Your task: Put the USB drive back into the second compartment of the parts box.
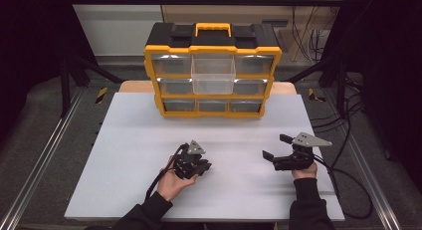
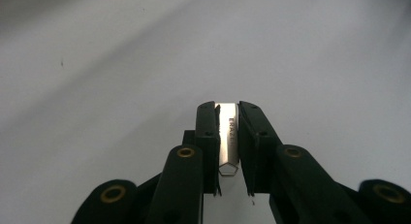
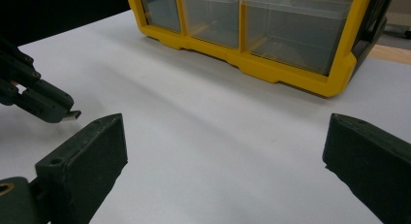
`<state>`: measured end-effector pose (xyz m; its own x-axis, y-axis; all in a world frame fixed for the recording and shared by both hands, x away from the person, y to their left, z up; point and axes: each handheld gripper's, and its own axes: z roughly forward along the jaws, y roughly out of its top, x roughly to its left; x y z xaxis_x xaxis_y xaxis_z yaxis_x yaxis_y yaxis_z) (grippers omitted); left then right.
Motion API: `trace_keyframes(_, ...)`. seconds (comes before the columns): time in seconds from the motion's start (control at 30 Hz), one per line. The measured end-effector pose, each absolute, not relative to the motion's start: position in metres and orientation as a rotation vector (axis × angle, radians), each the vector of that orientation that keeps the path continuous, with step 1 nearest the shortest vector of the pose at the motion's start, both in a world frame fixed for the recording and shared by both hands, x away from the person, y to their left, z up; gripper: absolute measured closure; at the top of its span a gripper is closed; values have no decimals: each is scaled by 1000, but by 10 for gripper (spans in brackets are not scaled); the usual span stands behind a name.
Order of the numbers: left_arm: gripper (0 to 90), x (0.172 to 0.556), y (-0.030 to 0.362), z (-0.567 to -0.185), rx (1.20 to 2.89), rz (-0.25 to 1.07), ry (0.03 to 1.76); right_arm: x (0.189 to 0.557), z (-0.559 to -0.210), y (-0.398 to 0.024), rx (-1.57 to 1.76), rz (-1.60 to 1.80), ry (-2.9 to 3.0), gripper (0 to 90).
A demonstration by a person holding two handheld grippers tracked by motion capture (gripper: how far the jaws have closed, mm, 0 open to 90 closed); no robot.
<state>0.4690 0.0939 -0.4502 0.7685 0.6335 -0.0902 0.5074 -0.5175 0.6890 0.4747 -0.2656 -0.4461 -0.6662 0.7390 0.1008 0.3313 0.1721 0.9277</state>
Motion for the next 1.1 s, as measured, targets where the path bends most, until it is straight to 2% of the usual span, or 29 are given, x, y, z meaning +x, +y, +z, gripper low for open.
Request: trace_keyframes(1.1,792,472,126,-408,2124,275,860,475,-447,-267,1021,1497,2085,27)
